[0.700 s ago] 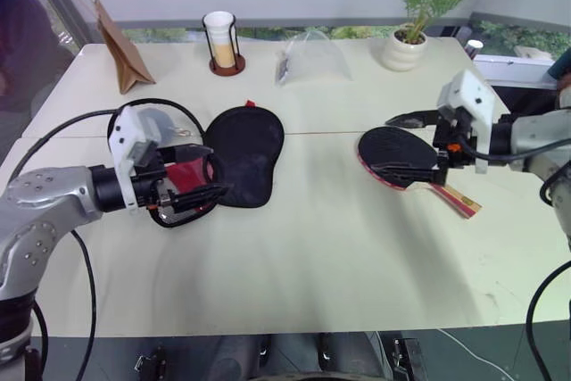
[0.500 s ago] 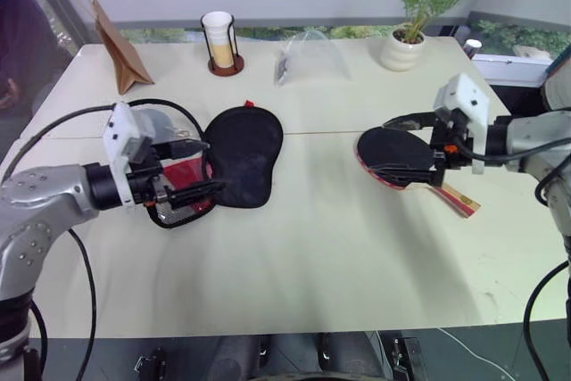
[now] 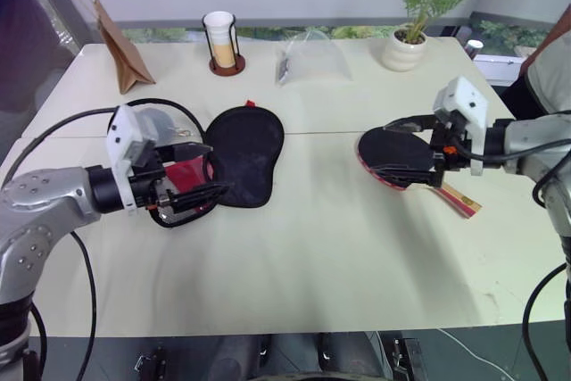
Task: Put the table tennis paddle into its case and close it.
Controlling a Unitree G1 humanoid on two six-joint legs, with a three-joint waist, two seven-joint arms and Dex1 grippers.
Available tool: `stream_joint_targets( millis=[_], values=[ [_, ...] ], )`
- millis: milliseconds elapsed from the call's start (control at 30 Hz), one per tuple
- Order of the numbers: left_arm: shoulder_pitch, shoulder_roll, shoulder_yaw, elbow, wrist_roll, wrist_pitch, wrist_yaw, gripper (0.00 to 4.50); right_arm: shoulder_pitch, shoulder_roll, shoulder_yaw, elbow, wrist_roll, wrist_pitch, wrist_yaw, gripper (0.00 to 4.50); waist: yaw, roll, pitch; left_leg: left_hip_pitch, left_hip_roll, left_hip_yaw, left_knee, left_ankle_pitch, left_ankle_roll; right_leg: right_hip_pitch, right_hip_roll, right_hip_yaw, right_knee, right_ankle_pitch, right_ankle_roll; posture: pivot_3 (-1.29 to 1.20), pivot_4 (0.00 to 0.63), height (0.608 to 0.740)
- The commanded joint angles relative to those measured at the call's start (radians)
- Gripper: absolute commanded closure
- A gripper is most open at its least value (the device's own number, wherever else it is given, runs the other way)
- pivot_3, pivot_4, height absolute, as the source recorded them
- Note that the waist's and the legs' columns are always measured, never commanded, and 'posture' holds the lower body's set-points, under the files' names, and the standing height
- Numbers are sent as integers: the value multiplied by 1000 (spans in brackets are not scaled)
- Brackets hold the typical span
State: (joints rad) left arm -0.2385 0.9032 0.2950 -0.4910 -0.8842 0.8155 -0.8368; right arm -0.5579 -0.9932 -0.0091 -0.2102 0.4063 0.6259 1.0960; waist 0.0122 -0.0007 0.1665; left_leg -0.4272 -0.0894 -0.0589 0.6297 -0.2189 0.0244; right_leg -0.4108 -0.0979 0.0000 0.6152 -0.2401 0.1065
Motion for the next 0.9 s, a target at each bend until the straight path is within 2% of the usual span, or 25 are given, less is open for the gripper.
stream_joint_targets(
  millis=[33,300,400,600,767,900],
  values=[
    [-17,3,14,-8,-14,-9,-6,0,-3,2,-25,-25,7,-5,-8,51,0,0,0,0,0,0,0,0,0,0,0,0,0,0,0,0,150,734],
    [-27,-8,7,0,-14,-10,-8,0,-5,7,-19,-28,13,17,-21,51,0,0,0,0,0,0,0,0,0,0,0,0,0,0,0,0,150,734],
    [-21,-11,17,6,-9,-15,-3,0,-42,46,17,-18,6,63,-55,51,-1,0,0,0,0,0,0,0,0,0,0,0,0,0,0,0,150,734],
    [11,29,65,44,23,-30,-33,0,-196,281,169,-20,11,311,-203,51,-22,0,0,0,1,0,-1,1,0,-2,1,0,2,0,0,0,150,734],
    [47,69,104,72,48,-45,-64,0,-279,497,316,101,-66,369,-324,51,-26,0,0,0,0,0,-2,1,1,-7,1,1,2,0,0,0,150,734],
    [58,88,134,95,65,-55,-82,0,-304,620,377,206,-109,396,-385,51,-21,0,0,0,0,0,-2,1,-2,-9,1,1,5,0,0,0,150,734]
  ],
)
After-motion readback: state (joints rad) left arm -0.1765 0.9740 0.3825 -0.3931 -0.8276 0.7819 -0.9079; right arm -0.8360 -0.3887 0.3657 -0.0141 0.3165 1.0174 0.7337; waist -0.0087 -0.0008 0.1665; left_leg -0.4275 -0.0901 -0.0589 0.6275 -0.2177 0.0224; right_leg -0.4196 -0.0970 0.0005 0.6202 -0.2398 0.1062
